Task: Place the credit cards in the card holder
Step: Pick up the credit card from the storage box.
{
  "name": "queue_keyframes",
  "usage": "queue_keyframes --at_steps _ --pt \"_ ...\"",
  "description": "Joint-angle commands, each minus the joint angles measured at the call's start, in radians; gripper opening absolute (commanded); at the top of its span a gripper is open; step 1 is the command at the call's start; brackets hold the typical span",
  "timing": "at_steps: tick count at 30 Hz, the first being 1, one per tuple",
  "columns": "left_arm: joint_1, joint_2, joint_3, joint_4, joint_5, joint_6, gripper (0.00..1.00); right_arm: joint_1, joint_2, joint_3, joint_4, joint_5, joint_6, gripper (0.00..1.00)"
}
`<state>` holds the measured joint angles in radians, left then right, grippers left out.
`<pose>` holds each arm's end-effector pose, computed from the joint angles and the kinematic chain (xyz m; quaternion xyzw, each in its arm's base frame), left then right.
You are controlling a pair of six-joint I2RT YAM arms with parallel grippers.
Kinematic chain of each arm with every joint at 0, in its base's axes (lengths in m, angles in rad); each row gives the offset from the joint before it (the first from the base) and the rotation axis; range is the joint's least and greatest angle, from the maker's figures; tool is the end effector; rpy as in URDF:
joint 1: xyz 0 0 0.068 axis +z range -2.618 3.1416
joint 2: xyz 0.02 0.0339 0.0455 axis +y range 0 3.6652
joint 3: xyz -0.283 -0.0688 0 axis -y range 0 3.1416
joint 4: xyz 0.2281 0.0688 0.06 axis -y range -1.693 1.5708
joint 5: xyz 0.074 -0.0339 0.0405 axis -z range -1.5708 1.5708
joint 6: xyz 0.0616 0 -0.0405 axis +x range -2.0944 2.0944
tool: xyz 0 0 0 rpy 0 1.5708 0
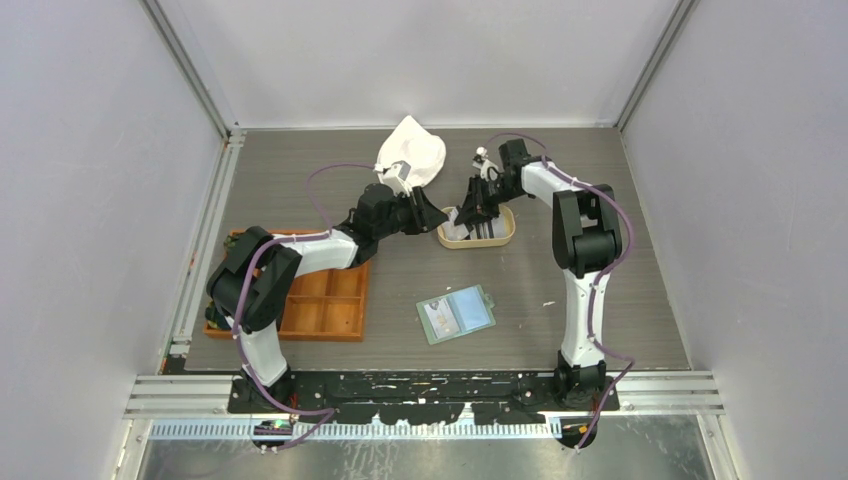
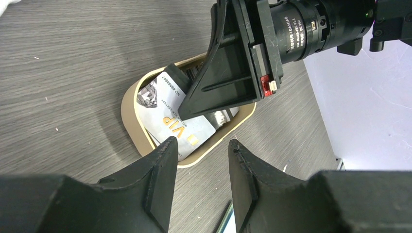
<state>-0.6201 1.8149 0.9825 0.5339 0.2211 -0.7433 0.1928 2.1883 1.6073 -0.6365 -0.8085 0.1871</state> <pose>0.3295 -0.2519 0.2204 0.0162 0.8020 -0.4410 0.4026 0.4309 0.1295 0.1599 -0.0717 0.9049 0.4107 0.0856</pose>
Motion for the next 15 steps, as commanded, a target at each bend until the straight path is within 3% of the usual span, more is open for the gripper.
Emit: queue_keyframes --at_steps 1,15 --pt "-0.004 -0.051 -0.003 0.069 0.007 0.024 0.44 -0.016 -0.073 0.013 0.006 -0.047 0.012 0.22" --pt "-0.004 -0.053 -0.005 0.070 0.007 0.025 0.44 -0.060 -0.076 0.002 0.004 -0.071 0.025 0.22"
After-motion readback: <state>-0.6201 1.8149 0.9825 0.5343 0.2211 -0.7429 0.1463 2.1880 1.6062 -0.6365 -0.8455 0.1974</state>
